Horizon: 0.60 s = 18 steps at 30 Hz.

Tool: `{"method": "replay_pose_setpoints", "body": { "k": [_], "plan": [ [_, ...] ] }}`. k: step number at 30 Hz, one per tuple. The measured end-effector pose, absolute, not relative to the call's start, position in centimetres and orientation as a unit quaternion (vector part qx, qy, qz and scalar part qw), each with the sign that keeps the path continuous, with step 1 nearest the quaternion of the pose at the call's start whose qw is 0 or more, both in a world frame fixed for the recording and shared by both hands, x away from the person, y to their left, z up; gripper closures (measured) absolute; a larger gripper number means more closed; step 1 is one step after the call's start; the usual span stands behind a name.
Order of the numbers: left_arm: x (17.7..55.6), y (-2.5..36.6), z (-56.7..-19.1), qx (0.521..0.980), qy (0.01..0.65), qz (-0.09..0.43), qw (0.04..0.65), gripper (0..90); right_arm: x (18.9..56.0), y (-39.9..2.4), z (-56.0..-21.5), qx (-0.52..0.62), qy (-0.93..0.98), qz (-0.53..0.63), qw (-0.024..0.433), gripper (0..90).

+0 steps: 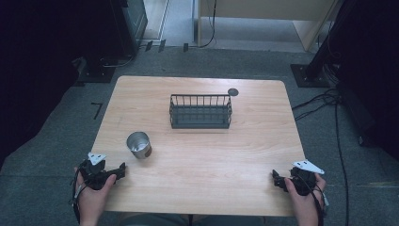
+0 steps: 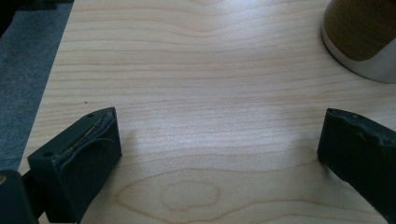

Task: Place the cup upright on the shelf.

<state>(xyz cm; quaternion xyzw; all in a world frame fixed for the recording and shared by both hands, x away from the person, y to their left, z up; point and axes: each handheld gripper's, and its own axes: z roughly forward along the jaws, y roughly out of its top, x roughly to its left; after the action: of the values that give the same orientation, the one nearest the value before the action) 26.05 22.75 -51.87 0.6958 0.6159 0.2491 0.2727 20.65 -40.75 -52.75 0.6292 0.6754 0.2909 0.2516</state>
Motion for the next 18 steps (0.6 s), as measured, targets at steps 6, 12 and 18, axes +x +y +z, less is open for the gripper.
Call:
{"method": "replay_pose_setpoints", "body": {
  "k": [6,12,18],
  "plan": [
    [26.06,22.75,-51.86,0.696,0.616,0.249,0.273,0.0,20.66,-40.77,-52.75,0.629,0.676,0.291,0.252,0.0],
    [26.16,22.68,-51.74,0.696,0.620,0.245,0.267,0.0,20.66,-40.76,-52.75,0.629,0.675,0.291,0.252,0.0],
    [26.23,22.48,-51.57,0.700,0.618,0.237,0.268,0.0,20.70,-40.69,-52.74,0.632,0.672,0.289,0.253,0.0]
  ]
}}
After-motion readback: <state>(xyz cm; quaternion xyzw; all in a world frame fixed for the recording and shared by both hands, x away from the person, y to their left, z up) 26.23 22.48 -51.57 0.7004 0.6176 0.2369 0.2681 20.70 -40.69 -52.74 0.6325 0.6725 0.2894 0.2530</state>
